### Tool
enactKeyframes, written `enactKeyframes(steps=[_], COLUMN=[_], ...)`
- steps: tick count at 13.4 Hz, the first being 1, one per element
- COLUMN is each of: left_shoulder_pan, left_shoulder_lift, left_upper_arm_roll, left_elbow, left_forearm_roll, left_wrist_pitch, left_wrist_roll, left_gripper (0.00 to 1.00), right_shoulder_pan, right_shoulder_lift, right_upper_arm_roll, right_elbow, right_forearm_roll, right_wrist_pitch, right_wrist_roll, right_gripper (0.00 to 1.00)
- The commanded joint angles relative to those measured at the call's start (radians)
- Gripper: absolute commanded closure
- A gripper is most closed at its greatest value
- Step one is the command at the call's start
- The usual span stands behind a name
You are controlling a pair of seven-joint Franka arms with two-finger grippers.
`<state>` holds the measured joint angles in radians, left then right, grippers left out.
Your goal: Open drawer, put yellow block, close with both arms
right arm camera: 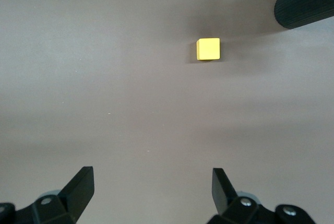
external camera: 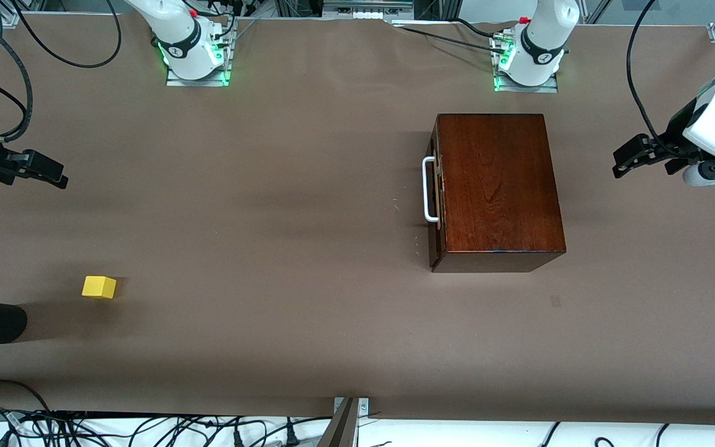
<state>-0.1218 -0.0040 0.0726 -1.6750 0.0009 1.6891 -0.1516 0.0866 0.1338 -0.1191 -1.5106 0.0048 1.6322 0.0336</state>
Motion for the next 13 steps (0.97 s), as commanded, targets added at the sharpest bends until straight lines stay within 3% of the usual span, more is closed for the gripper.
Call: enactKeyframes(steps=[1, 13], left_shoulder_pan=[0.01, 0.001], left_shoulder_lift=[0.003, 0.021], left_upper_arm_roll=[-0.008, -0.011], left_elbow=[0.008, 0.031], left_forearm_roll=[-0.012, -0.009], left_wrist_pitch=[0.021, 0.009], left_wrist_roll=[0.021, 0.007], left_gripper=[0.0, 0.0], right_shoulder_pan=[0.009, 0.009], right_shoulder_lift=[-0.013, -0.013], right_upper_arm_roll=[-0.007, -0.004], right_elbow=[0.003, 0.006], right_forearm_roll=[0.017, 0.017], right_wrist_pitch=[-0.014, -0.014], right_wrist_roll=[0.006, 0.009], right_gripper=[0.0, 0.0])
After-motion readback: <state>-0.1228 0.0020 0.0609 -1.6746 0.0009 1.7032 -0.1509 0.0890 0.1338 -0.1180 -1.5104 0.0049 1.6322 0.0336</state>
